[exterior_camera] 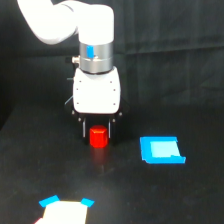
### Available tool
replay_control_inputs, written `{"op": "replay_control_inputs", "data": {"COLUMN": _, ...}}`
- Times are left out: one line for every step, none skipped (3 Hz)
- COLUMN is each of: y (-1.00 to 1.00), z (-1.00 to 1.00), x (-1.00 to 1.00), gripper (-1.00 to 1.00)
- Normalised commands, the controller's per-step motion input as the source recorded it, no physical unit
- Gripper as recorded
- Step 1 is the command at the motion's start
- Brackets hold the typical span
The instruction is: Pick up the red object from the table
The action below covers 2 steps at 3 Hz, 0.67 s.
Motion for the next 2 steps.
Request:
{"op": "replay_control_inputs", "data": {"y": -0.09, "z": -0.23, "x": -0.15, "gripper": -0.99}}
{"op": "replay_control_inputs", "data": {"y": 1.0, "z": -0.26, "x": 1.0, "gripper": 0.98}}
